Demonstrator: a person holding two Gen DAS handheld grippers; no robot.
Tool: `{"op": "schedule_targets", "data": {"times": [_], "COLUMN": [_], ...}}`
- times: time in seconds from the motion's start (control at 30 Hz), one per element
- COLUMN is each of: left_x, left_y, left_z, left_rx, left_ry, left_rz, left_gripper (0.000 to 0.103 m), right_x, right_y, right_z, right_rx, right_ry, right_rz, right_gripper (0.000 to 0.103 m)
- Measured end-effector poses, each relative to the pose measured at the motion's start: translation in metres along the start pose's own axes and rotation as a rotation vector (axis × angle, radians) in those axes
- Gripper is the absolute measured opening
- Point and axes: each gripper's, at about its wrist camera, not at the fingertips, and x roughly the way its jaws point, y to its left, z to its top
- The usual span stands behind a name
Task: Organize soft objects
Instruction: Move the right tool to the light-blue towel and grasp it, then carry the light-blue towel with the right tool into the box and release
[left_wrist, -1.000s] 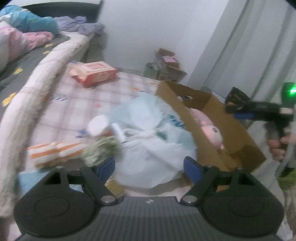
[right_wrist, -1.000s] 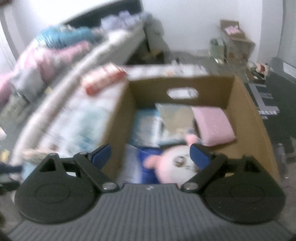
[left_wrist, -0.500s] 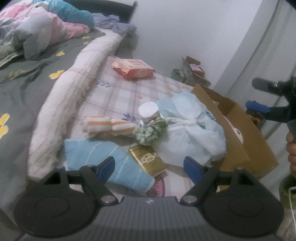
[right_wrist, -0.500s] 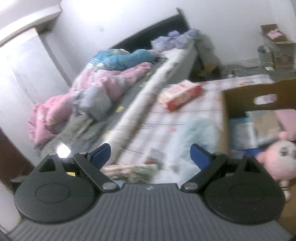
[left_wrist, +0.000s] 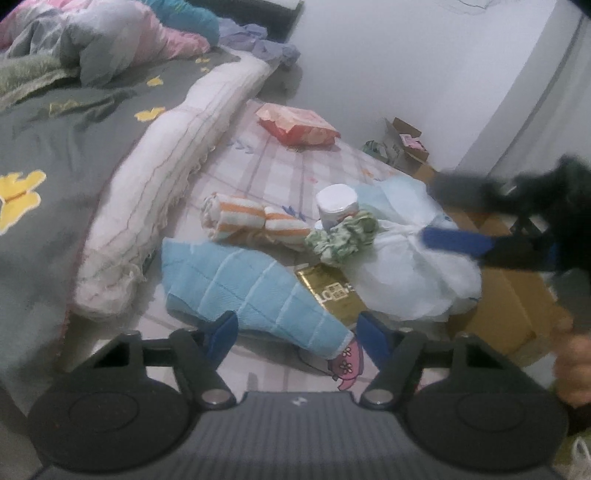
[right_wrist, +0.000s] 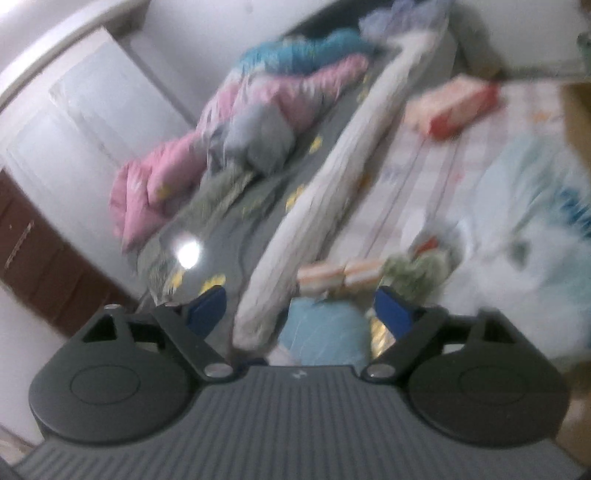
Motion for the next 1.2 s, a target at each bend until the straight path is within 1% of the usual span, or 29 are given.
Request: {"op": "schedule_targets", "data": {"times": [0.03,0.07,0.1,0.17,0.23,0.33,0.5,0.63,0.73,0.87,1.03,1.2], "left_x": [0.004,0.007,0.011,0.017,0.023,0.031,0.041,0.049,0.053,0.056,0.056,0.049], "left_y": [0.002,0.005,0.007,0.010,0.012,0.014,0.024,0.035,0.040,0.042,0.042,0.038], "left_z": [0.001,0.001,0.002,0.003,0.004,0.004,0.006,0.008,0.009,0.011,0.013,0.016], "left_rx": [-0.011,-0.018,-0.026,-0.039,-0.050,-0.060,-0.091,-0.108,-0.121,-0.107,-0.094,-0.080], "left_ry": [0.007,0.011,0.016,0.032,0.049,0.078,0.106,0.109,0.106,0.093,0.063,0.040], "left_rz": [-0.002,-0.008,-0.014,-0.019,-0.027,-0.027,-0.025,-0.031,-0.047,-0.043,-0.026,-0.025], "left_gripper": [0.067,0.066,0.066,0.066,0.066,0.066,0.066,0.065,0.065,0.065,0.066,0.066], "right_x": [0.012,0.026,0.038,0.064,0.089,0.118,0.155,0.168,0.175,0.180,0.185,0.183], "right_y": [0.000,0.000,-0.001,-0.003,-0.004,-0.002,0.004,0.000,-0.001,-0.003,-0.007,-0.007], "right_z": [-0.002,-0.003,-0.003,-0.004,-0.004,-0.003,-0.008,-0.009,-0.008,-0.007,-0.006,-0.007], "right_rx": [0.000,0.004,0.007,0.012,0.008,-0.025,-0.132,-0.140,-0.142,-0.130,-0.048,0.008], "right_ry": [0.033,0.066,0.095,0.156,0.204,0.250,0.309,0.361,0.389,0.418,0.452,0.456], "right_rz": [0.008,0.012,0.013,0.013,0.001,-0.027,-0.122,-0.141,-0.131,-0.121,-0.052,-0.002], "right_gripper": [0.072,0.070,0.064,0.057,0.056,0.055,0.056,0.057,0.057,0.057,0.057,0.052]}}
